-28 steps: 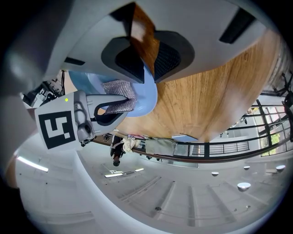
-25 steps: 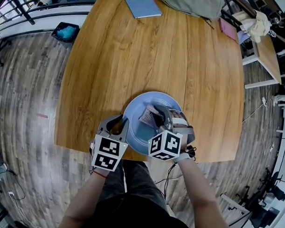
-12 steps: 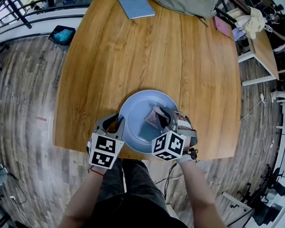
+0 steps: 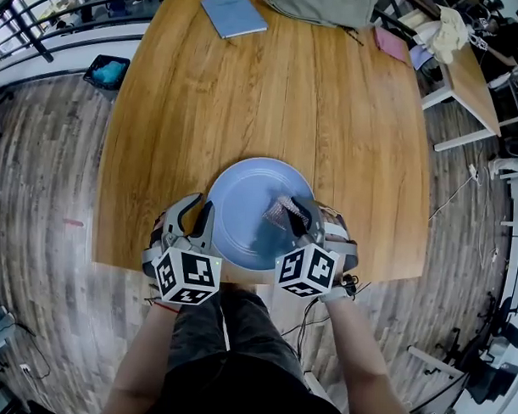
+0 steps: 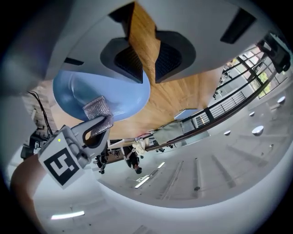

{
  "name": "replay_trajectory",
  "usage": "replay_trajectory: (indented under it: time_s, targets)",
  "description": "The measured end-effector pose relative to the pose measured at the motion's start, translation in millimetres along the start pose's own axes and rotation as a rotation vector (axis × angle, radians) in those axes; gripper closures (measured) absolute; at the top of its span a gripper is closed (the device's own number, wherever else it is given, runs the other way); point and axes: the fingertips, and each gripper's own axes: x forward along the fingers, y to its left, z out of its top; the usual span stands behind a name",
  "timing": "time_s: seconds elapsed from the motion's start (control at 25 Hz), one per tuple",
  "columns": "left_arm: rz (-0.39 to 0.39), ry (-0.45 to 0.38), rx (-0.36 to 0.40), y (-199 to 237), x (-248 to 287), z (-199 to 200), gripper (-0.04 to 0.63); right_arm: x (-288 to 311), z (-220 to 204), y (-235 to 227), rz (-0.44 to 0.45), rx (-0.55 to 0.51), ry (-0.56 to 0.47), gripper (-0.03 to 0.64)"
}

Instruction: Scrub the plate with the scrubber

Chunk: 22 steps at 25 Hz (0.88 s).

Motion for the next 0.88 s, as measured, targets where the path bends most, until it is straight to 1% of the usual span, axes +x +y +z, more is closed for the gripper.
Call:
replay_trajectory:
  time_s: [0.08, 0.16, 0.24, 0.28, 0.36, 0.44, 0.48, 0.52, 0.72, 0.88]
  targets:
    - [0.015, -0.014, -0.048, 4.6, -5.8, 0.2, 0.525, -11.0, -0.6, -6.5, -0.013, 0.096, -0.038, 0.537]
    - [0.017, -0.032, -0.095, 6.0, -11.7, 1.2, 0.600, -21.8, -4.2, -14.8, -0.021, 0.222, -0.077, 0.537]
    - [0.004, -0.044, -0.144, 5.3, -15.3, 0.8, 0.600, -32.5, -5.6, -25.2, -0.029, 0.358, -0.135, 0.537]
    - [-0.004, -0.050, -0.181, 5.8, -16.1, 0.0, 0.600, -37.9, -5.0, -31.1, -0.033, 0.422, -0.171, 0.537]
    - [-0.026, -0.077, -0.288, 10.2, -16.6, -2.2, 0.600, -48.6, -3.9, -42.6, -0.042, 0.535, -0.251, 0.537]
    - [-0.055, -0.126, -0.402, 17.0, -19.4, -2.1, 0.600, -58.9, -7.2, -51.7, -0.056, 0.622, -0.327, 0.537]
    - [-0.063, -0.153, -0.438, 20.8, -23.2, 0.0, 0.600, -64.5, -9.4, -56.0, -0.065, 0.657, -0.361, 0.537]
    - [-0.063, -0.179, -0.456, 24.8, -28.6, 3.8, 0.600, -70.8, -11.3, -60.7, -0.078, 0.686, -0.391, 0.537]
    - [-0.027, -0.309, -0.475, 43.5, -61.3, 33.9, 0.600, -110.4, -14.0, -87.5, -0.141, 0.784, -0.510, 0.537]
    - [-0.013, -0.396, -0.514, 49.2, -86.8, 60.5, 0.600, -143.8, -10.8, -108.8, -0.182, 0.818, -0.575, 0.537]
